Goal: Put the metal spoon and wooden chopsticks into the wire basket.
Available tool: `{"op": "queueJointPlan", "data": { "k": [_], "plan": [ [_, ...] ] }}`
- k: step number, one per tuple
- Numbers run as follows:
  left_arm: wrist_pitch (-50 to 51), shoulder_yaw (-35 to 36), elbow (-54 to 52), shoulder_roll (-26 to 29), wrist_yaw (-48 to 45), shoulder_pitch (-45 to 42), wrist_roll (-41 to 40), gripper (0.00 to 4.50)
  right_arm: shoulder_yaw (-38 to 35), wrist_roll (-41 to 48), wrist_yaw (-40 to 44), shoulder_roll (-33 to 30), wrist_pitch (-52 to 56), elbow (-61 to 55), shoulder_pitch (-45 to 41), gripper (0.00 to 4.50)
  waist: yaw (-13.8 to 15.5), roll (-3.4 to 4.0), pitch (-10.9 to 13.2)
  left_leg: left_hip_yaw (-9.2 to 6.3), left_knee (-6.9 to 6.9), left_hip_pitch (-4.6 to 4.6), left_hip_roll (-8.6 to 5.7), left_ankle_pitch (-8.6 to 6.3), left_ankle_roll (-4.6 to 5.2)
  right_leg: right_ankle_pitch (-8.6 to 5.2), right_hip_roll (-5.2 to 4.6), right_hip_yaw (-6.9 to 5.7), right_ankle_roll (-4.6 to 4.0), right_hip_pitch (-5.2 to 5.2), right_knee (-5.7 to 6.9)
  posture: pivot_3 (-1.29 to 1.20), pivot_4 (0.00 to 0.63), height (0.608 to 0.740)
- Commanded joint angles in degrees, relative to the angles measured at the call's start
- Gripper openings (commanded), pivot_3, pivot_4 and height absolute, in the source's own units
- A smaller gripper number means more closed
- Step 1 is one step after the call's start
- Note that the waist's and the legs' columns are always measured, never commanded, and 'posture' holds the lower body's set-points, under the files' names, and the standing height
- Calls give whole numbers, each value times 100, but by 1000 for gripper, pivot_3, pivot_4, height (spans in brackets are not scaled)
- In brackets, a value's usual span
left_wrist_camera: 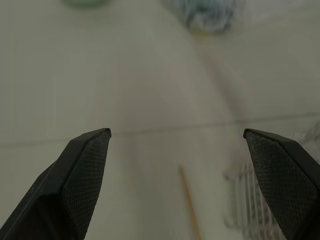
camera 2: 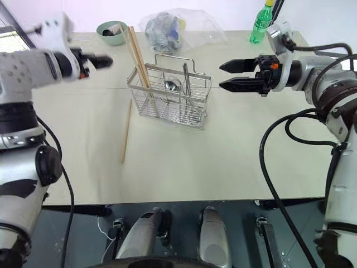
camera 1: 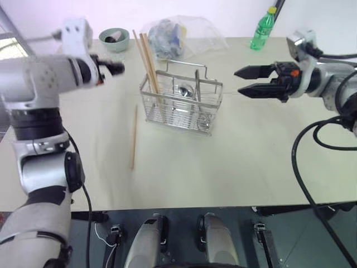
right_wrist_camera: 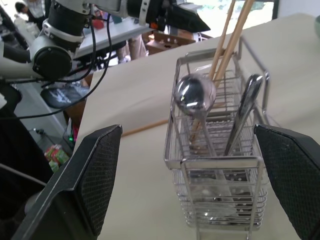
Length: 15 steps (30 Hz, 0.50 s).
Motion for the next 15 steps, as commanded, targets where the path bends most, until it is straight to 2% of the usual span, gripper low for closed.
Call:
{"op": "queueJointPlan", "data": {
  "k": [1,7,11,15],
  "plan": [
    [446,-96,-437,-215,141,235,137,4464,-354,-208,20,-16,-211,153,68,4347,-4,0,1,0,0,0,0,0,0,0,0,0,0,0,0,0,150,669],
    [363,-341,-236,-685,122,502,362,4464,-609,-342,20,32,-183,153,164,4347,-30,-1,1,-1,-1,-1,2,1,-4,-1,-6,1,-1,-1,-1,0,150,669],
    [-235,-727,586,-874,-3,440,645,4464,-729,-492,20,-11,-206,153,249,4347,-16,-1,0,-1,0,1,2,-1,-7,-1,-9,0,-2,0,0,0,150,669],
    [-611,-823,1226,-897,-77,344,890,4464,-798,-526,20,-61,-155,153,206,4347,-14,-1,0,-1,1,-2,0,-8,-21,-1,-16,-1,-3,-2,0,0,150,669]
  ]
}}
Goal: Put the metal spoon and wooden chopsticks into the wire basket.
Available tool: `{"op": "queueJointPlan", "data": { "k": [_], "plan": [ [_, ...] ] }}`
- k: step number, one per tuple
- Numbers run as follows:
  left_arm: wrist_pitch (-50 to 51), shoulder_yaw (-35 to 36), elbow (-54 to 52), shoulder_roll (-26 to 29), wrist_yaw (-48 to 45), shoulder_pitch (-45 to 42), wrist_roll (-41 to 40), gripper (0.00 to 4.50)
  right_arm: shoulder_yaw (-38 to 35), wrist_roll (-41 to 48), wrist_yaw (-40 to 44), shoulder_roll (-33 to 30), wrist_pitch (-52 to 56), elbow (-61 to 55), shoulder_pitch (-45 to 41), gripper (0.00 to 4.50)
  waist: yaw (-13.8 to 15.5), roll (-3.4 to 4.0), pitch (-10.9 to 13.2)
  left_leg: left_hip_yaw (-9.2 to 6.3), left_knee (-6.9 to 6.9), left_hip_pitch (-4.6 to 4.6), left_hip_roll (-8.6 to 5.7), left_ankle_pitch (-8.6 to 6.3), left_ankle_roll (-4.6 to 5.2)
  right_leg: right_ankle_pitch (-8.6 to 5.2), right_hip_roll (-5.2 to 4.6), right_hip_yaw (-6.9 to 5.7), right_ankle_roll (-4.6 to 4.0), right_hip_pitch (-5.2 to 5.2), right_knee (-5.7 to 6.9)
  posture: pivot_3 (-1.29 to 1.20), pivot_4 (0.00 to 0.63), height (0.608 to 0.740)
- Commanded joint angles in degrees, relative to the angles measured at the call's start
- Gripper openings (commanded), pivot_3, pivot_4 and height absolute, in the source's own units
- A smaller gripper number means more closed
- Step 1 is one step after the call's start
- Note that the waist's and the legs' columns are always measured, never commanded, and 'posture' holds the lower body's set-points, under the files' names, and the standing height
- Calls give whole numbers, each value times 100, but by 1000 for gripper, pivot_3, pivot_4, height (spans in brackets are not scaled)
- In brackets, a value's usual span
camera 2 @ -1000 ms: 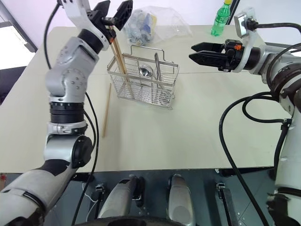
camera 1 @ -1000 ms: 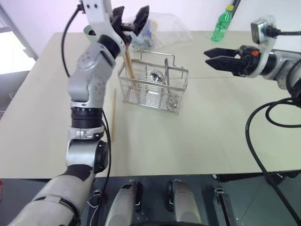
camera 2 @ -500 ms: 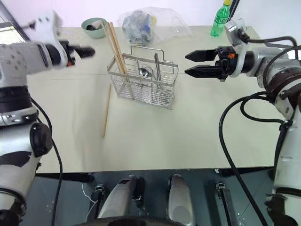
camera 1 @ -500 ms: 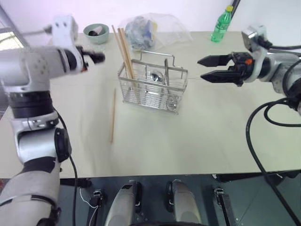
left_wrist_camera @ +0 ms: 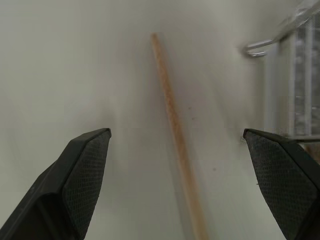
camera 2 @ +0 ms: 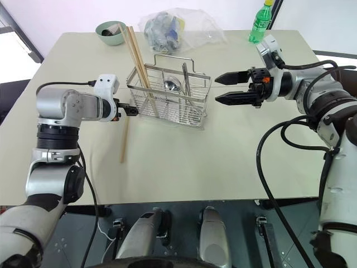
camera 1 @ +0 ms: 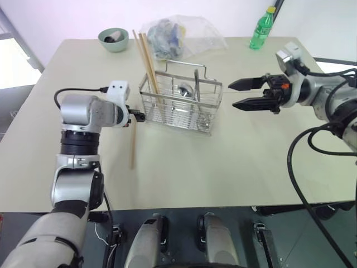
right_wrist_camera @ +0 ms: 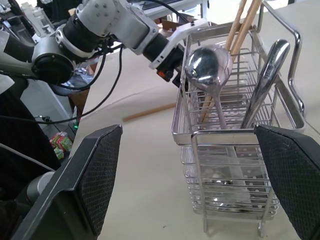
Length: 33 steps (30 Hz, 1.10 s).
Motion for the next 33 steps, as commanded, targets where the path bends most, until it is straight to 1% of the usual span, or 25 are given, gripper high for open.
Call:
{"op": "queueJointPlan", "data": {
  "k": [1,3,7,8,10,12,13,15,17,21,23,25,28,30,33],
  "plan": [
    [-383,-57,483,-20,-72,-198,219,4464,-224,1,16,-119,14,136,-123,4347,4,0,0,-1,1,0,0,0,0,0,0,-1,0,0,0,0,150,669],
    [-500,-50,687,-29,-94,-223,299,4464,-240,8,16,-124,21,136,-135,4347,-2,0,-1,-1,3,1,0,0,-1,0,-2,-1,0,1,2,0,150,669],
    [-625,-133,774,-89,-229,-229,372,4464,-289,56,16,-138,94,136,-143,4347,-3,1,-2,0,4,4,0,0,-1,-1,-6,-1,-2,1,8,0,150,669],
    [-656,-99,787,-118,-237,-238,375,4223,-290,68,16,-140,91,136,-138,4347,-1,1,-2,0,4,4,0,0,-2,-2,-7,-1,-3,1,9,0,150,669],
    [-672,-41,793,-168,-266,-251,388,3588,-289,90,16,-136,54,136,-116,4347,6,1,-2,0,6,4,0,0,-2,-1,-7,-1,-3,1,12,0,150,669],
    [-675,-20,798,-192,-278,-260,423,2701,-277,116,16,-129,15,136,-101,4347,17,1,-2,0,8,4,-1,0,-2,-2,-9,-2,-3,1,12,0,150,669],
    [-672,-14,796,-198,-281,-261,441,2085,-275,132,16,-128,18,136,-102,4347,22,1,-2,-1,7,4,-2,0,-1,-2,-10,-2,-3,1,12,0,150,669],
    [-662,10,771,-200,-277,-261,475,1101,-275,176,16,-134,62,136,-122,4347,27,1,-2,0,7,3,-4,0,-1,-2,-11,-2,-3,1,11,0,150,669],
    [-661,52,737,-178,-260,-263,501,21,-260,209,16,-144,81,136,-137,4347,27,1,-2,-1,7,3,-4,0,-1,-1,-11,-2,-3,2,11,0,150,669],
    [-867,113,730,-58,-172,-268,622,21,-220,271,16,-173,120,136,-158,4347,15,1,-2,-1,7,3,-4,0,-1,-2,-11,-2,-3,1,12,0,150,669],
    [-1250,170,772,47,-64,-273,745,21,-206,296,16,-180,150,136,-183,4347,4,0,-1,-1,7,3,-4,0,-1,-2,-11,-3,-3,1,12,0,150,669],
    [-2046,348,864,134,139,-333,871,21,-192,323,16,-189,179,136,-197,4347,-13,0,-1,-1,7,2,-3,0,-1,-2,-10,-3,-3,0,12,0,150,669],
    [-3746,758,943,209,557,-565,952,21,-152,353,16,-203,220,136,-214,4347,-15,-1,-1,-1,6,-10,-2,0,-2,-2,-11,-3,-4,-14,12,0,150,669],
    [-4719,1240,943,125,718,-857,691,21,-114,371,16,-234,277,136,-247,4347,-10,-2,0,-2,8,-20,-2,0,-3,-2,-12,-4,-4,-20,11,0,150,669],
    [-6219,1736,511,-91,390,-1472,126,21,-23,430,16,-312,507,136,-406,4347,24,-3,1,-14,38,-56,-2,-1,-2,-2,-13,-17,-3,-36,15,0,150,669]
  ]
}}
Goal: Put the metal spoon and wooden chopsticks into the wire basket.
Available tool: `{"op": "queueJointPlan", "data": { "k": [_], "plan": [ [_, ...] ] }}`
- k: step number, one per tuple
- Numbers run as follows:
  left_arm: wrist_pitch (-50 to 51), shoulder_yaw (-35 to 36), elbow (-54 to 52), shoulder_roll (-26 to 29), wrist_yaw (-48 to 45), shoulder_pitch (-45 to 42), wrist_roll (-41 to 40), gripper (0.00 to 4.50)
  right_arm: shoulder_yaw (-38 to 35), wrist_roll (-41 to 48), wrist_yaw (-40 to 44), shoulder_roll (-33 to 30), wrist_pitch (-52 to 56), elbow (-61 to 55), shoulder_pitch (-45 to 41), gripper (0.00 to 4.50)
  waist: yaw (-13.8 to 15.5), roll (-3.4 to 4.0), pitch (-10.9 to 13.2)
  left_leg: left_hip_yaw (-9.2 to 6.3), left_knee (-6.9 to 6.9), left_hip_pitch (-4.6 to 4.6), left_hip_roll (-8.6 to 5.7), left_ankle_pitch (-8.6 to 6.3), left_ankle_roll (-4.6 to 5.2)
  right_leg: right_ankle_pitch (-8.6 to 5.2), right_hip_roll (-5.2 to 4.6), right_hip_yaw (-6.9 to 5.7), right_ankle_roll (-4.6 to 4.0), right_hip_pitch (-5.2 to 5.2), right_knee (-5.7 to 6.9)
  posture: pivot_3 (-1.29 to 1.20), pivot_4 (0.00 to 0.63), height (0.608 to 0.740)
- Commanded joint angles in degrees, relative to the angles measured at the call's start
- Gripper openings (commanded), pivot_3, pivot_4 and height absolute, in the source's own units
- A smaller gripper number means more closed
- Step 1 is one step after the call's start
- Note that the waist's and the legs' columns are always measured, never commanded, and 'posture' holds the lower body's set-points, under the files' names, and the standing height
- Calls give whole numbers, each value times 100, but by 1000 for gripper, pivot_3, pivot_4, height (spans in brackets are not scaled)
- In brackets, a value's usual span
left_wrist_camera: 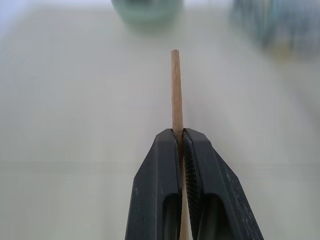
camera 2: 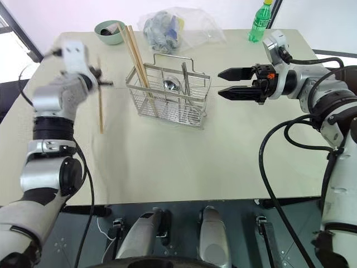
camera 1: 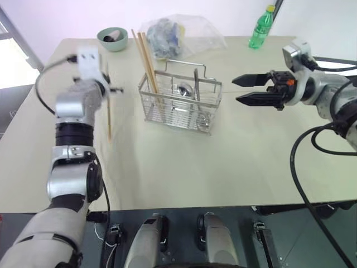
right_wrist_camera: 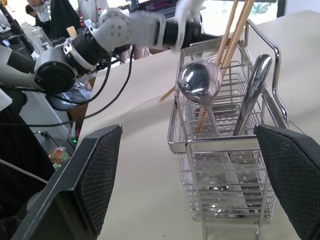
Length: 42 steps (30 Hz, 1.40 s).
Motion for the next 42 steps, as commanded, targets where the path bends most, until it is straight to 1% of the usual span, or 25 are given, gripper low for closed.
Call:
{"op": "queueJointPlan", "data": {
  "k": [1,5,9,12,15,22,24,25,30,31,32,34,37,39,41,42],
  "plan": [
    [-1619,497,-778,-205,-311,-822,-646,21,45,168,14,-215,268,135,-379,4347,23,-1,1,0,9,-7,-1,-2,3,0,-2,-2,0,-1,1,0,150,669],
    [-1765,779,-1013,-702,-173,-1353,-1280,21,161,226,14,-234,527,135,-523,4347,43,0,0,1,33,-2,-4,-13,21,1,-7,-5,2,18,-2,0,150,669],
    [-1713,597,-1115,-1088,-270,-1414,-1536,21,249,288,14,-255,591,135,-553,4347,45,0,0,4,42,14,-5,-13,25,0,-7,-5,4,26,24,0,150,669],
    [-1633,266,-1153,-1268,-464,-1217,-1435,21,319,396,14,-289,646,135,-586,4347,28,0,0,4,46,11,-4,-3,41,-1,-5,-5,4,20,36,0,150,669],
    [-1587,-115,-1268,-1424,-632,-825,-1253,21,359,534,14,-378,796,135,-634,4347,27,0,0,6,45,8,-4,-2,43,-1,-2,-3,4,18,36,0,150,669],
    [-1405,-712,-1549,-1567,-758,-69,-966,21,540,794,14,-430,634,135,-577,4347,15,0,0,6,45,3,-4,-3,42,-1,0,1,3,9,36,0,150,669],
    [-1304,-792,-1734,-1624,-813,113,-999,712,625,923,14,-430,616,135,-572,4347,17,0,0,6,45,3,-4,-3,42,-1,-1,2,3,9,36,0,150,669],
    [-1261,-796,-1803,-1635,-820,160,-1023,962,660,968,14,-421,606,135,-577,4347,22,0,0,6,44,3,-4,-3,42,-1,-1,3,3,9,36,0,150,669],
    [-919,-723,-2192,-1608,-821,241,-1144,3451,814,1107,14,-369,457,135,-567,4347,28,0,0,6,45,3,-4,-3,41,-1,-2,2,3,9,36,0,150,669],
    [-751,-636,-2281,-1550,-815,200,-1245,3924,858,1146,14,-375,410,135,-575,4347,29,0,0,6,45,3,-4,-3,41,-1,-2,3,3,9,36,0,150,669],
    [-589,-539,-2363,-1484,-815,155,-1360,3924,900,1180,14,-384,375,135,-584,4347,28,0,0,6,45,4,-4,-3,41,-1,-2,3,3,10,36,0,150,669],
    [-113,-328,-2538,-1183,-857,33,-1631,3924,1019,1245,14,-397,222,135,-595,4347,19,1,0,6,45,4,-3,-3,41,-1,-1,3,3,10,36,0,150,669],
    [607,-184,-2696,-481,-1354,-108,-2069,3924,1196,1324,14,-434,34,135,-591,4347,-11,2,0,6,44,2,-2,-3,42,-2,1,4,2,5,37,0,150,669],
    [1075,-383,-2754,650,-2448,-87,-2148,3924,1388,1374,14,-524,-187,135,-551,4347,-33,4,1,6,43,2,-1,-3,42,-3,4,7,1,3,39,0,150,669],
    [1399,-588,-2818,1504,-3345,49,-2251,3924,1532,1418,14,-599,-339,135,-525,4347,-48,8,1,10,41,1,2,-3,41,-8,10,11,-7,-4,46,0,150,669],
    [1437,-722,-2907,1964,-3903,276,-2262,3924,1593,1436,14,-637,-378,135,-522,4347,-49,9,1,11,39,3,2,-3,40,-9,17,12,-8,-4,47,0,150,669]
  ]
}}
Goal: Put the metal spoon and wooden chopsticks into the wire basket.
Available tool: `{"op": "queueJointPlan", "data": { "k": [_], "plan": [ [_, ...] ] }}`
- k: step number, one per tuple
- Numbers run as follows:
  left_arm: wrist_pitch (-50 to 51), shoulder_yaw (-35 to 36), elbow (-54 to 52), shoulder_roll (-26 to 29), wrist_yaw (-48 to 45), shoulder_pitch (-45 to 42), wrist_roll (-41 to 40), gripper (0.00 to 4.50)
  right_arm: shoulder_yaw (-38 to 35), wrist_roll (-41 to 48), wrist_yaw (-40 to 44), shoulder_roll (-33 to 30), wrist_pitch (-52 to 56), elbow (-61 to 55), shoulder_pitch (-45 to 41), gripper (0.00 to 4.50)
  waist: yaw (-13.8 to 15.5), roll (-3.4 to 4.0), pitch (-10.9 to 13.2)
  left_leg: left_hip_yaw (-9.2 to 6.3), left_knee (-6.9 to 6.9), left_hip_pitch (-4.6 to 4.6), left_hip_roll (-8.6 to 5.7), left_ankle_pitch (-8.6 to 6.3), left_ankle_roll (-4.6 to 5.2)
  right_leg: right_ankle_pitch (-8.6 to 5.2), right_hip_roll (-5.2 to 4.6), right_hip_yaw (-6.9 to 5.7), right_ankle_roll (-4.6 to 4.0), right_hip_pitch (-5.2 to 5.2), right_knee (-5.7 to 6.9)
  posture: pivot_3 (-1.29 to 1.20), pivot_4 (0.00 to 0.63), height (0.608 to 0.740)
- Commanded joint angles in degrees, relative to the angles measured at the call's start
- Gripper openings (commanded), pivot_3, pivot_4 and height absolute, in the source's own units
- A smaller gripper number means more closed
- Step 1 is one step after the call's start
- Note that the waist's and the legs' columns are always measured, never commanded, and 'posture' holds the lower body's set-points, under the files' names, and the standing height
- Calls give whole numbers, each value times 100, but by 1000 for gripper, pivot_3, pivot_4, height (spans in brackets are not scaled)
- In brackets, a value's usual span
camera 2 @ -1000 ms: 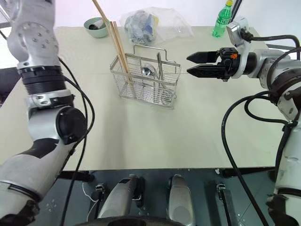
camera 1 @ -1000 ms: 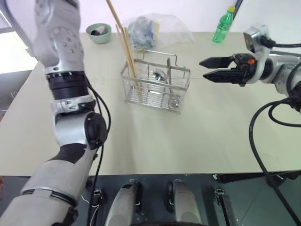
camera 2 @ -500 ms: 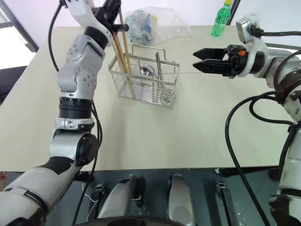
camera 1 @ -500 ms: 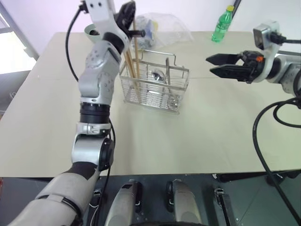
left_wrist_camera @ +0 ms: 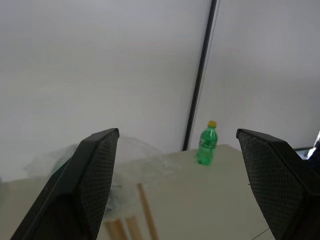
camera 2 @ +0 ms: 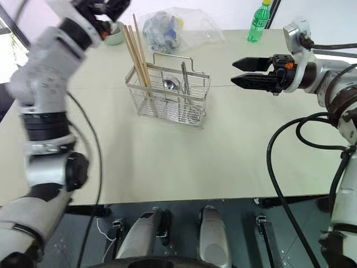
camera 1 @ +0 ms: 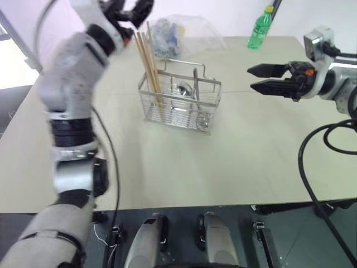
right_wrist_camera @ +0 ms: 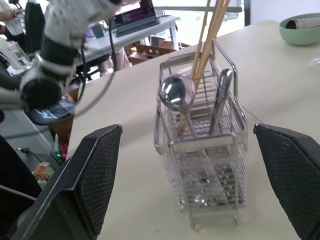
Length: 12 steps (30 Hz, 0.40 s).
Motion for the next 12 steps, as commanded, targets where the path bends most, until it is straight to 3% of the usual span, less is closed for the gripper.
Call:
{"op": "queueJointPlan", "data": {
  "k": [1,3,6,12],
  "plan": [
    [358,-366,-511,1348,-1896,447,-202,3924,173,186,14,-232,-268,146,-89,4347,-13,2,0,0,0,0,0,-1,-1,-3,3,1,0,-1,0,0,150,669],
    [149,-509,-898,2123,-2875,1159,-184,3924,245,126,14,-262,-373,146,-39,4347,-31,12,-6,4,-4,3,0,-2,-3,-5,2,8,-3,-1,0,0,150,669],
    [144,-480,-1336,2645,-3397,1945,-254,3924,258,11,14,-238,-494,146,89,4347,14,10,-6,0,0,2,0,-11,-20,-18,3,8,-21,1,2,0,150,669],
    [-76,-404,-1632,2721,-3345,2662,28,3924,169,-29,14,-115,-659,146,291,4347,22,10,-5,-1,3,1,0,-10,-20,-18,5,8,-20,0,5,0,150,669]
  ]
}}
